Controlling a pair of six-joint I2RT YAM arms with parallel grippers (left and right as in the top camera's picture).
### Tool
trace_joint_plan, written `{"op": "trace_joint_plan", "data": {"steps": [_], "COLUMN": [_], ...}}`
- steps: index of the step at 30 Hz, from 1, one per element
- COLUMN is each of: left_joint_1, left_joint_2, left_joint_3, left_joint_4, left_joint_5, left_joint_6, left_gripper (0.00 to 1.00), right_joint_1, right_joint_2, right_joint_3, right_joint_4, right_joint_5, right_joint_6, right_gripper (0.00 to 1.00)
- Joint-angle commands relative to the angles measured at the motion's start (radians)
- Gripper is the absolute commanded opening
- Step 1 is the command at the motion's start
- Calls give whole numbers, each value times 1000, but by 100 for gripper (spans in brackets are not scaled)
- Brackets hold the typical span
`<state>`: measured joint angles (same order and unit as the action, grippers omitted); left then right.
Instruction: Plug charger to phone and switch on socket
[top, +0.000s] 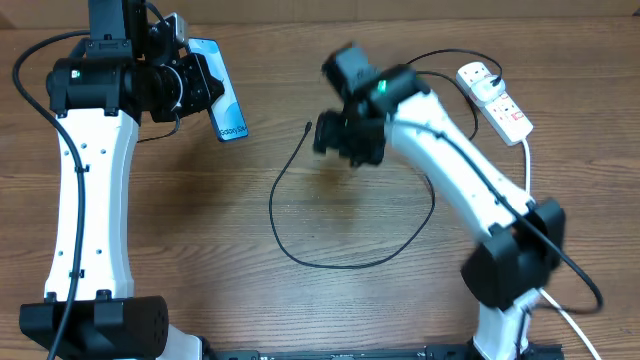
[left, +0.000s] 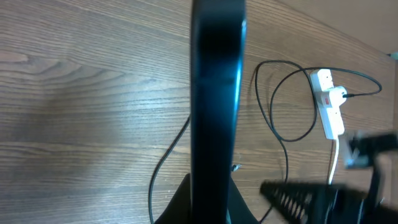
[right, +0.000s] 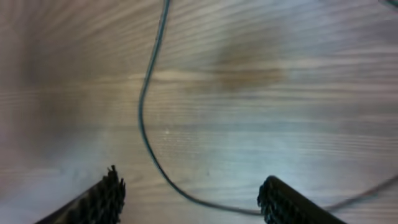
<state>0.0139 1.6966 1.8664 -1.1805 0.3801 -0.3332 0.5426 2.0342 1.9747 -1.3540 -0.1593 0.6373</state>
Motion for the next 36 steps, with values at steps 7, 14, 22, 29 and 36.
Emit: {"op": "trace_joint_plan", "data": {"steps": [7, 14, 22, 29, 36], "left_joint_1": [-2, -2, -1, -1, -1], "left_joint_2": [-8, -8, -8, -8, -8], "left_joint_3": [8, 8, 8, 8, 8], "left_joint_4": [-12, -37, -43, -50, -51], "left_joint_5": [5, 5, 5, 5, 5], "left_joint_6": [19, 19, 19, 20, 20], "left_gripper": [4, 4, 4, 4, 4], "right_joint_1": [-5, 42, 90, 90, 90], "right_joint_2": [298, 396, 465, 513, 515], "right_joint_3": [309, 309, 309, 304, 303], "right_joint_4": [61, 177, 175, 157, 100], "right_joint_5": [61, 168, 265, 266, 290], "right_joint_6": [204, 363, 407, 410, 410], "right_gripper": [66, 59, 59, 59, 58]}}
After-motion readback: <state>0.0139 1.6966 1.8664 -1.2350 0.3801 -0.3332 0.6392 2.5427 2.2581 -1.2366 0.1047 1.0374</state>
